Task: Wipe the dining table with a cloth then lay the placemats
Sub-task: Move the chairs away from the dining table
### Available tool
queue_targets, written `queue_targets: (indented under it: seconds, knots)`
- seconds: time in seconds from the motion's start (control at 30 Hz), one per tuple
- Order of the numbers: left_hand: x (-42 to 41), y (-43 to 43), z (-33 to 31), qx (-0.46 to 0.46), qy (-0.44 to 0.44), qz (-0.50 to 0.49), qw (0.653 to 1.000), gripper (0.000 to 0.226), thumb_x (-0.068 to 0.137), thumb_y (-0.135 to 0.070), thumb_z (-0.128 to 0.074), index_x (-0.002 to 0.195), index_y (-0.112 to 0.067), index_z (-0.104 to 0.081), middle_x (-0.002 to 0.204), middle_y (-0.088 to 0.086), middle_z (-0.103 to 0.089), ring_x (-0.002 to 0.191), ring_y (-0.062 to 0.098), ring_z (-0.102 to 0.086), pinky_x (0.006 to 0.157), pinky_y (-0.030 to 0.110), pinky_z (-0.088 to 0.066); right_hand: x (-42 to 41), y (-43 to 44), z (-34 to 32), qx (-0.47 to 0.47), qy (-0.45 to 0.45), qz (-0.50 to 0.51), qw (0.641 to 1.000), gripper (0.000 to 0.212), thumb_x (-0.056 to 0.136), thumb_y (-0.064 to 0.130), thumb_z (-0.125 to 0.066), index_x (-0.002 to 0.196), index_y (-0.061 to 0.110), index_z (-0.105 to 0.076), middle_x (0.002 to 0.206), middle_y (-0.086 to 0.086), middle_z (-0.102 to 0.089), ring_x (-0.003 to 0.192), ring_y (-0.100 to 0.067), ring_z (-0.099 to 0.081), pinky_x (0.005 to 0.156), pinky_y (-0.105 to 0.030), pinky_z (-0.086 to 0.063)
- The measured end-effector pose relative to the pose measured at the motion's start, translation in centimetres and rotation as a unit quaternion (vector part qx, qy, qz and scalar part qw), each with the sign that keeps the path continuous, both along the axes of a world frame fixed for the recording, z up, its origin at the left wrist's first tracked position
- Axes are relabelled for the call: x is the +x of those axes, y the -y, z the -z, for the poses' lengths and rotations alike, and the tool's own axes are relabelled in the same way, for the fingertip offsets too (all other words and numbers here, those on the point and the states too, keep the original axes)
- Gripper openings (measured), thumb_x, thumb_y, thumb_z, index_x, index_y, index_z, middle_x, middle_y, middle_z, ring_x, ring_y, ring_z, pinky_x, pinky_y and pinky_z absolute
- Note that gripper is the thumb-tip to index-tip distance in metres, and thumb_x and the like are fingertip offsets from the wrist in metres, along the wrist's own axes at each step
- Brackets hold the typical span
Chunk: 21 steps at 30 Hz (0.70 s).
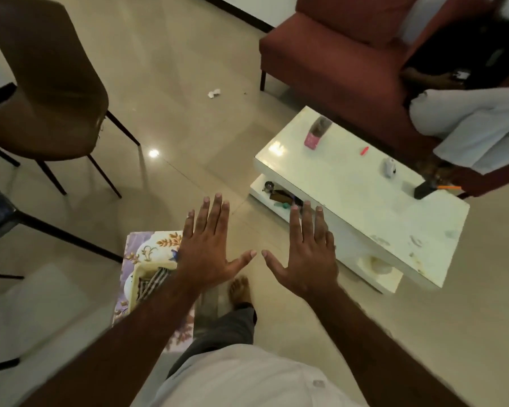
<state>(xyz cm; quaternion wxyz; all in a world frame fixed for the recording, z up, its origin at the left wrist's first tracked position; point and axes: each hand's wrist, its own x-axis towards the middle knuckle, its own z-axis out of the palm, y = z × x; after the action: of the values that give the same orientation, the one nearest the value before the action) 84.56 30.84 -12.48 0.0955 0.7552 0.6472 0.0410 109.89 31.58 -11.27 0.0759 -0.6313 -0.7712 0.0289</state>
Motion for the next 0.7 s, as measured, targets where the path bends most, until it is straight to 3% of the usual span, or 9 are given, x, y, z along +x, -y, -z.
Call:
queue_targets:
  seconds: [0.2,0.4,0.57,0.7]
  knots:
    - [-2.7,-8.0,0.0,0.006,-0.005,-0.032,0.999,0.126,0.092,-0.101,-0.024,0.177,-0.015,0.011,0.185,0.006,0.024,0.172,0.032,0.016,0.138,0.062,-0.005,-2.1,-10.5,-0.6,0.002,0.005,-0.044,0.999,0.117,0.096,0.093,-0.037,0.181,0.018,-0.006,0.188,-0.009,0.010,0.175,-0.037,0.005,0.131,-0.070,-0.030]
    - [-6.2,-14.9,-1.1,-0.034,-0.028,-0.072,0.996,0.128,0.087,-0.103,-0.008,0.175,-0.014,0.020,0.181,0.006,0.035,0.170,0.031,0.026,0.138,0.061,0.002,-6.2,-20.0,-0.7,0.013,0.002,-0.091,0.996,0.118,0.094,0.094,-0.038,0.181,0.020,-0.009,0.189,-0.007,0.007,0.175,-0.036,0.005,0.133,-0.065,-0.016]
    - [-8.5,-19.9,-1.1,-0.039,-0.008,-0.128,0.991,0.127,0.091,-0.101,-0.018,0.175,-0.012,0.018,0.181,0.007,0.033,0.170,0.032,0.024,0.138,0.060,0.004,-9.5,-27.9,-0.3,0.015,0.004,-0.148,0.989,0.118,0.094,0.095,-0.038,0.181,0.021,-0.009,0.189,-0.007,0.005,0.175,-0.037,0.001,0.132,-0.063,-0.014]
    - [-10.1,-24.2,-0.6,-0.044,-0.013,-0.172,0.984,0.127,0.091,-0.103,-0.014,0.175,-0.014,0.020,0.181,0.006,0.035,0.170,0.031,0.026,0.138,0.060,0.003,-12.2,-34.3,0.1,0.021,-0.003,-0.191,0.981,0.118,0.094,0.096,-0.038,0.181,0.021,-0.011,0.189,-0.008,0.001,0.175,-0.038,-0.002,0.133,-0.061,-0.015]
